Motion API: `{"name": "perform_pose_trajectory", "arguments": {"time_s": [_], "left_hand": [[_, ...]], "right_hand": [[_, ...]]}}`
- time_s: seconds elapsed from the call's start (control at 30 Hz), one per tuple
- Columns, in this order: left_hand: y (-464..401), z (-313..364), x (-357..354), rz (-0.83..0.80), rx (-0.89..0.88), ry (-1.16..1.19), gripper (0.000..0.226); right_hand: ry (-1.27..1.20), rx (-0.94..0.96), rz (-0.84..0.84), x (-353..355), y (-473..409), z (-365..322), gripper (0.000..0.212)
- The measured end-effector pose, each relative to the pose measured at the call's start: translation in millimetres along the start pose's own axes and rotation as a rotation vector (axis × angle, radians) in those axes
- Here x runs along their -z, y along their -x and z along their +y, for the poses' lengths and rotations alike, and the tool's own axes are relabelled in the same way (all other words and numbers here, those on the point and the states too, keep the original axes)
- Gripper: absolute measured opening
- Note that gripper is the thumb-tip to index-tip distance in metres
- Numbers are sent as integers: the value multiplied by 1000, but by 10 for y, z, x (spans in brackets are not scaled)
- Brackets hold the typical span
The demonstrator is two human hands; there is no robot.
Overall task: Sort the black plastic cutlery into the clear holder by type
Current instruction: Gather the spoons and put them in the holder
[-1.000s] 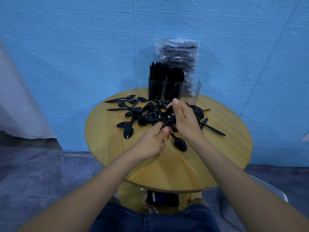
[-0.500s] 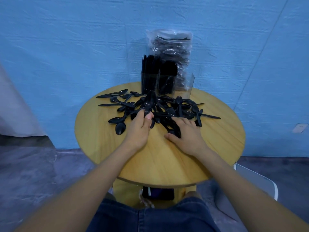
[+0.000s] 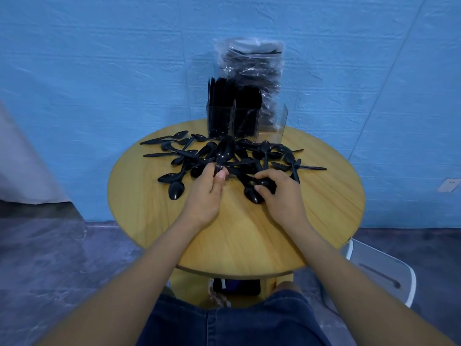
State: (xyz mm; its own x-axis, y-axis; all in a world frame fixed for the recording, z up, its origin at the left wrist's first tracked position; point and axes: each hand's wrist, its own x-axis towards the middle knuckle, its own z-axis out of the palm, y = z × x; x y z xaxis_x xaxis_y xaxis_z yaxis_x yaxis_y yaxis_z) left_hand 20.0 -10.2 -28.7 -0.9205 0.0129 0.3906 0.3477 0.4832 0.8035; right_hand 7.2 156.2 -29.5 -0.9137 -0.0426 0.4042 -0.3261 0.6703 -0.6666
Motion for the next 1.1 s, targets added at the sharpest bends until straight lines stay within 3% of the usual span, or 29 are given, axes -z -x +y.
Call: {"name": "perform_pose_trajectory", "arguments": {"time_s": [0.77,1.1], "left_hand": [[1,-27,18,148,-56,-5,26],[-160,103,153,253,-81,-366,19]], "right_hand": [[-545,-112,176,257,-147,-250,26],[-762,-341,179,350,-286,-548,14]]}}
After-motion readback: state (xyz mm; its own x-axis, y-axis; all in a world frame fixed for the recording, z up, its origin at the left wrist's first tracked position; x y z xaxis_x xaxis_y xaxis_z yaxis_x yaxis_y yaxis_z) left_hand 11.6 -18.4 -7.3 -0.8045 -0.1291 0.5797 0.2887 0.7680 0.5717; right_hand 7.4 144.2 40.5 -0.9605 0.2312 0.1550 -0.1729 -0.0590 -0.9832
